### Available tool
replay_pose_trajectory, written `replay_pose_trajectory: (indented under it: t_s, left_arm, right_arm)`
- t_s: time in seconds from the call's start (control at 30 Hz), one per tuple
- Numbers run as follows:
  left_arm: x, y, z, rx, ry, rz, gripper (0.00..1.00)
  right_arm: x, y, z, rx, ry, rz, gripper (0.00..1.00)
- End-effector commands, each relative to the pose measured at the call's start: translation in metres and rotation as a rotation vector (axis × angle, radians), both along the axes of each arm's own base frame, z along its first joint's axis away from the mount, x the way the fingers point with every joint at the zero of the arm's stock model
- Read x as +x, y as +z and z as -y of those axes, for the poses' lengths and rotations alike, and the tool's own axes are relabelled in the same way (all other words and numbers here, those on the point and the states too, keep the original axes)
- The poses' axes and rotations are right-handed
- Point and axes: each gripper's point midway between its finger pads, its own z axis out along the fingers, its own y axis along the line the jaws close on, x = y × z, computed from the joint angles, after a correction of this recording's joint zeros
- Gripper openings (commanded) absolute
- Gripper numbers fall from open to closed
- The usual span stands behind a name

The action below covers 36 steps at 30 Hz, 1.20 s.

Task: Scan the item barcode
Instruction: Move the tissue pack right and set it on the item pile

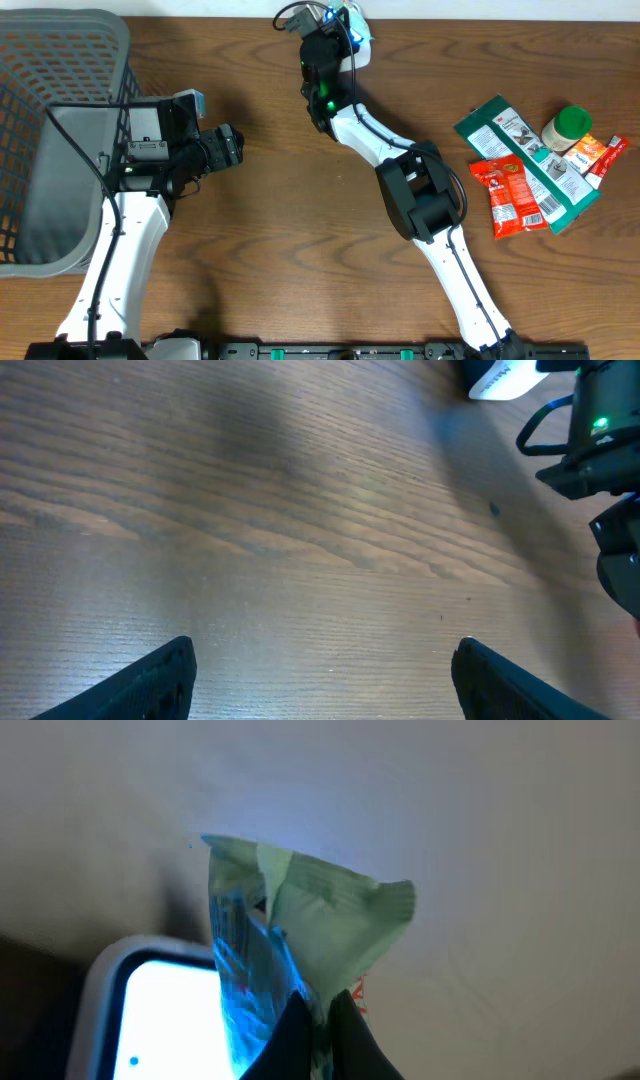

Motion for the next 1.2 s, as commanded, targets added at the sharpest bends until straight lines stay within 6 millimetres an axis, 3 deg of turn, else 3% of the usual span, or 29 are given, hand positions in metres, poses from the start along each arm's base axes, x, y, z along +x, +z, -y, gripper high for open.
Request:
replay_pose_trajectory:
  t_s: [0.0,0.17,0.3,0.5,0.6,0.73,0.9,1.0,1.17]
  left_arm:
    - [0.002,0.007,-0.001,0.006,-0.004,0.019,0.82]
    - [0.002,0.007,-0.001,0.006,-0.004,0.019,0.82]
    - [0.002,0.007,-0.001,0.006,-0.004,0.019,0.82]
    - [0.002,0.007,-0.001,0.006,-0.004,0.019,0.82]
    - [0.002,0.007,-0.001,0.006,-0.004,0.019,0.82]
    - [0.002,0.007,-0.001,0.006,-0.004,0.019,0.82]
    - [0.002,0.007,-0.001,0.005,-0.004,0.019,0.82]
    - [0.002,0.007,-0.001,0.006,-0.004,0.019,0.82]
    - [0.002,0.007,-0.001,0.006,-0.004,0.019,0.82]
  right_arm:
    - [-0.003,0.029,0.007,0.087,-0.043,0.065,0.01]
    - [-0.006,0.066,0.017,0.047,-0.043,0.009,0.01]
    - [-0.021,0.103,0.019,0.071,0.010,-0.097,0.01]
    - [-0.070,0.147,0.027,0.277,0.163,-0.305,0.01]
    - [-0.097,0.151,0.041,0.365,0.212,-0.437,0.01]
    - [-0.127,0.132,0.075,0.403,0.229,-0.652,0.01]
    - [-0.153,0.080,0.152,0.445,0.077,-0.912,0.01]
    - [-0.161,0.051,0.199,0.471,-0.045,-1.012,0.01]
    - [-0.166,0.007,0.255,0.544,-0.207,-1.108,0.01]
